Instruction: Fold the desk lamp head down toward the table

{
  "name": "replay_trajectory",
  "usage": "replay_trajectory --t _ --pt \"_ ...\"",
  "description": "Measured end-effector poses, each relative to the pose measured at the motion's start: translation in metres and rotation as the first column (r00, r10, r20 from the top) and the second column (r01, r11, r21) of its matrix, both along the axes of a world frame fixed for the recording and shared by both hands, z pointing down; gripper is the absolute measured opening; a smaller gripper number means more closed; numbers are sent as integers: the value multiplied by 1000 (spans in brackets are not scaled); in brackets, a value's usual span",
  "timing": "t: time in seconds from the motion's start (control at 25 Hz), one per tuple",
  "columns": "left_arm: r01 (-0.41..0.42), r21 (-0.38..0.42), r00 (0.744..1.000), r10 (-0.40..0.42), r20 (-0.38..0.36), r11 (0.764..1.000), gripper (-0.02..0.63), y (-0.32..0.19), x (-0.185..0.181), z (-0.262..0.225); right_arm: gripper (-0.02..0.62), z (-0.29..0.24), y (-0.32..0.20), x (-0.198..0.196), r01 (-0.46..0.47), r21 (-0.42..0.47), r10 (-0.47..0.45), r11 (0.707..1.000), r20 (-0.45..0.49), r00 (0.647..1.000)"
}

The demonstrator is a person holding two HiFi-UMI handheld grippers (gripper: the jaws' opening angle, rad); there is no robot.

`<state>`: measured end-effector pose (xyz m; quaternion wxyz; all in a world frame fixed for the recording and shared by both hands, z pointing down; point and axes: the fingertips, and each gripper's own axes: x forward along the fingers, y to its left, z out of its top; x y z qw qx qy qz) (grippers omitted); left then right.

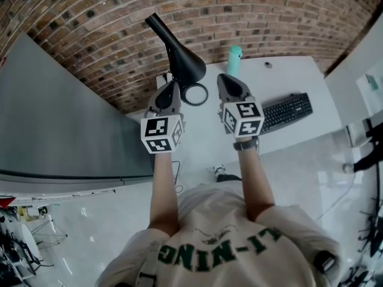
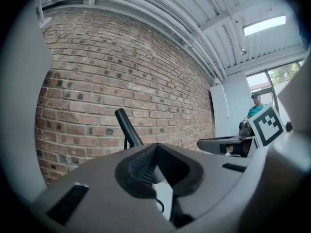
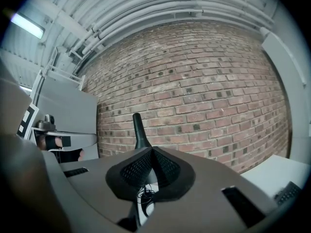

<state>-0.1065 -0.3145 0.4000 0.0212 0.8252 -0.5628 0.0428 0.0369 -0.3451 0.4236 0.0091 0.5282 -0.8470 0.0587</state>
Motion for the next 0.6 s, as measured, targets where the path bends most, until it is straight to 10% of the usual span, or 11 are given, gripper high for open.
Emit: replay_trajectory --t 0.6 --pt "0 -7 1000 0 -11 1000 -6 -5 14 4 5 27 -14 10 13 -74 -10 997 49 999"
